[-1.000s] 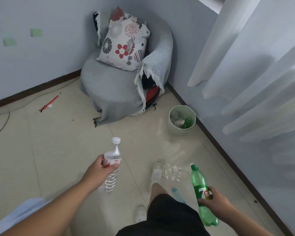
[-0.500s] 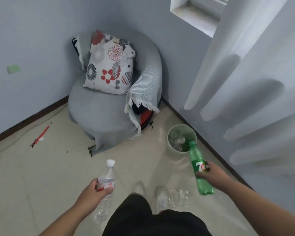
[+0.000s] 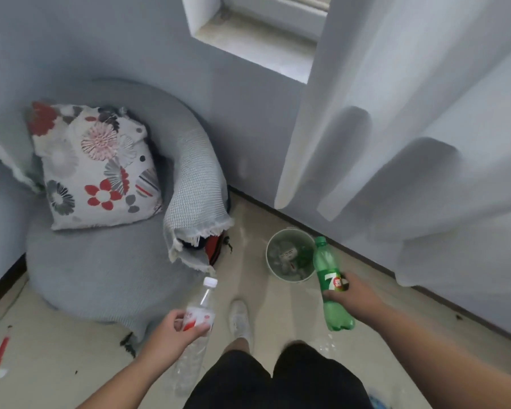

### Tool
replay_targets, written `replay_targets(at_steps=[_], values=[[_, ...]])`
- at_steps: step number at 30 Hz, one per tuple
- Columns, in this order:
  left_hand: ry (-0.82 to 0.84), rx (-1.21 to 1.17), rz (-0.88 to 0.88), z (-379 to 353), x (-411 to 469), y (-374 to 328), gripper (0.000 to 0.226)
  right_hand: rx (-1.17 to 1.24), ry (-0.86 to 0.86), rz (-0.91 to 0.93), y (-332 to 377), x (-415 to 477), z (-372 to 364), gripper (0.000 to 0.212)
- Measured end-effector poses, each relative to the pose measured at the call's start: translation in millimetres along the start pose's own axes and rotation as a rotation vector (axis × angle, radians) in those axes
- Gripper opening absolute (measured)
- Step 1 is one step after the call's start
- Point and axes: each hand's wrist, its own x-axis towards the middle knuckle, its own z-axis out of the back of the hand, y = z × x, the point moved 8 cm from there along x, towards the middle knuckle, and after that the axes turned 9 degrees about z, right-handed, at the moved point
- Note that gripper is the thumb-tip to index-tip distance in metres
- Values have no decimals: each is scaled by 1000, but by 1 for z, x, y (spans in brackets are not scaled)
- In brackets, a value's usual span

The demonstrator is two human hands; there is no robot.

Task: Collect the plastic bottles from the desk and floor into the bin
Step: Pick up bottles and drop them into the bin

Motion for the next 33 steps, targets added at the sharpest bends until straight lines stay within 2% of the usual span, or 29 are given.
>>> replay_targets(at_steps=[5,10,13,17,20,24,29,33], values=[[162,62,-17,-28,38,-90,41,176,-41,-138,-26,6,-21,68],[323,135,95,-106,112,-129,48,298,-23,-279,-71,48,-65,44],[389,117,231,-162,174,-133,32,365,-12,-350,-108,101,-100,42],[447,101,394,-230,259,-127,37,508,4,-458,-154,178,-151,48],[475,98,394,-274,313,-135,32,657,-3,-554,-181,228,-184,57],[534,106,401,-322,361,-137,42,829,-61,-639,-206,281,-208,60],[526,73,394,-359,395,-135,33,923,-98,-664,-223,318,-217,53],[500,95,358,-368,406,-130,48,894,-112,-640,-233,326,-226,42]])
